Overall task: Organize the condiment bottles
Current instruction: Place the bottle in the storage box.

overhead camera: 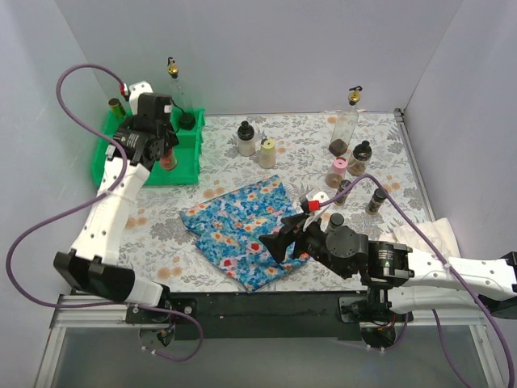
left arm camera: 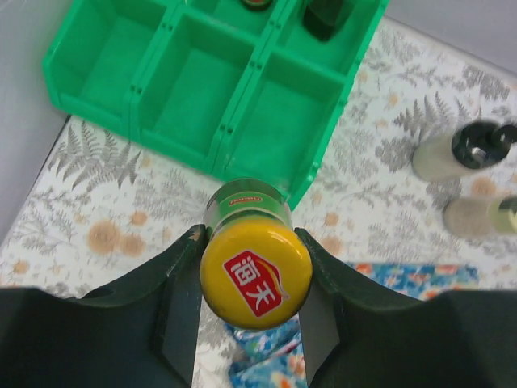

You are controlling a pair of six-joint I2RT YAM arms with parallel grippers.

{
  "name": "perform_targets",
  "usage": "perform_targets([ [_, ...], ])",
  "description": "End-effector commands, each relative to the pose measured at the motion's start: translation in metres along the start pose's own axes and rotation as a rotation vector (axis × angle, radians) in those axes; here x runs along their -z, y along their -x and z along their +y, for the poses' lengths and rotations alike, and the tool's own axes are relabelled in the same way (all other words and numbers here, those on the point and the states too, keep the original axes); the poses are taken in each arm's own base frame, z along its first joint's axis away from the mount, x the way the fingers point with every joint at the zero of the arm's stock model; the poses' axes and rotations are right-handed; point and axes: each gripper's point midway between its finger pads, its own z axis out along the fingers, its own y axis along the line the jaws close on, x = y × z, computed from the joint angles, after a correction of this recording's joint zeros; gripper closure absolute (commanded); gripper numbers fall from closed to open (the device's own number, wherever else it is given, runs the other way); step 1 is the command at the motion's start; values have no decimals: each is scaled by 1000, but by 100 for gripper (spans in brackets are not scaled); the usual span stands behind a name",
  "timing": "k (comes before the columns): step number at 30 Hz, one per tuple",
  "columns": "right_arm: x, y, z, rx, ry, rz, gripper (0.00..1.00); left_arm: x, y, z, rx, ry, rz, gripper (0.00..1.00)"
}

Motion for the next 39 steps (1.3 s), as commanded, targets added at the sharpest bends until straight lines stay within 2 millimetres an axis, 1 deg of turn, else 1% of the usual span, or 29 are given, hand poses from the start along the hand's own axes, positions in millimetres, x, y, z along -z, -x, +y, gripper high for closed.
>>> perform_targets([
  [1,6,18,-3,-1,-15,-48,13,-35,88,-4,93,-33,-190,100],
  [2,7,20,-4,-4,-17,-53,13,-48,101,7,128,-12,-210,100],
  [5,10,23,-7,-6,-27,-69,12,-80,121,4,134,-16,-236,100],
  [6,10,23,-8,4,-30,-72,12,-88,127,9,138,0,-245,100],
  [7,10,24,-10,5,-34,-78,12,-104,133,6,138,8,-248,100],
  [9,11,27,-11,10,-38,-89,11,-121,140,10,146,20,-248,100],
  [10,11,29,-13,19,-49,-97,11,-129,142,6,146,13,-245,100],
  [11,10,30,-13,23,-50,-103,11,-142,146,-1,145,4,-254,100],
  [13,10,34,-15,46,-60,-116,10,-156,149,-9,140,-15,-267,100],
  [14,10,36,-15,54,-63,-123,10,-166,151,-15,142,-32,-281,100],
  [16,8,40,-15,67,-68,-139,10,-173,153,-18,137,-35,-296,100],
  [17,8,41,-15,87,-71,-142,9,-176,159,-18,140,-26,-317,100],
  [18,7,43,-16,93,-73,-149,9,-186,155,-19,128,-17,-312,100],
  [20,6,42,-16,110,-80,-146,9,-195,158,-21,128,-9,-327,100],
  [21,6,43,-16,110,-83,-148,9,-207,161,-7,136,12,-329,100],
  [24,6,41,-18,113,-83,-146,9,-213,169,-9,134,5,-356,100],
  [25,7,47,-16,97,-81,-169,9,-219,168,-10,126,10,-355,100],
  [28,8,46,-20,101,-93,-176,9,-226,174,-4,130,50,-382,100],
  [31,8,47,-23,110,-102,-184,8,-230,180,-2,141,43,-405,100],
  [34,8,49,-24,128,-109,-191,8,-237,178,-8,139,12,-403,100],
  [35,8,50,-24,128,-111,-196,8,-243,174,-12,139,1,-393,100],
  [37,8,52,-24,138,-117,-202,8,-247,170,-12,139,2,-387,100],
  [38,8,53,-24,144,-117,-204,8,-254,165,-12,136,7,-380,100],
  [39,8,54,-24,144,-115,-206,8,-257,164,-12,140,2,-377,100],
])
